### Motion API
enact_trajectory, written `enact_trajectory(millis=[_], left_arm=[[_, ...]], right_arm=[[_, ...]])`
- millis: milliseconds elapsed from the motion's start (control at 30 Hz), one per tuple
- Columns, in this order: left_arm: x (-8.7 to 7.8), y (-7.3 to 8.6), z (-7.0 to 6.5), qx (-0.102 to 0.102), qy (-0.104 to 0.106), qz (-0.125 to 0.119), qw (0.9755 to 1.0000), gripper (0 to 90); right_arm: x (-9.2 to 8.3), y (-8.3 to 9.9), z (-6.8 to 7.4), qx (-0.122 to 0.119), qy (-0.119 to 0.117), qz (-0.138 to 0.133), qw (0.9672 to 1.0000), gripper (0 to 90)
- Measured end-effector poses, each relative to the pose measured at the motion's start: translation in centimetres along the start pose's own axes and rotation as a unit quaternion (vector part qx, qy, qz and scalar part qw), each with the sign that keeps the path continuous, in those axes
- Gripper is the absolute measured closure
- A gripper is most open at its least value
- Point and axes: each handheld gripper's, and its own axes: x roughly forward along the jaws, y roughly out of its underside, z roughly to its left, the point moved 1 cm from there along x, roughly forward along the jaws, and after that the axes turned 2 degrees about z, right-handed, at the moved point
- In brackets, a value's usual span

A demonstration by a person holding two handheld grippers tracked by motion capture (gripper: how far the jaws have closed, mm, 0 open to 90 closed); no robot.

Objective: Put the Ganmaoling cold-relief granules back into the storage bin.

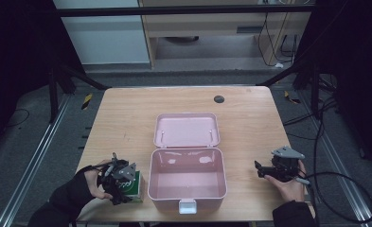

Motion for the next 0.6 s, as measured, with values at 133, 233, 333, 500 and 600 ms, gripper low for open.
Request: enact_trajectory(millis=[133,233,333,500,600], left_arm=[[-0.2,0.0,-0.2,-0.004,-0.002,0.002,1.0000,14.0],[-0.6,-0.3,-0.4,-0.002,0.000,0.004,1.0000,14.2],[-1.2,-0.9,-0.5,0.007,0.000,0.004,1.0000,14.2],[-2.7,-2.2,-1.1,0.015,-0.003,-0.001,0.9999,14.3],[-3.5,-2.8,-1.5,0.019,0.001,-0.003,0.9998,14.3]], right_arm=[[0.0,0.0,0.0,0.000,-0.001,0.000,1.0000,2.9],[0.0,0.0,0.0,0.000,-0.001,0.000,1.0000,2.9],[0.0,0.0,0.0,-0.001,-0.001,-0.001,1.0000,3.0],[0.0,0.0,-0.1,0.000,-0.002,-0.001,1.0000,3.0],[0.0,0.0,-0.1,0.000,-0.003,-0.001,1.0000,3.1]])
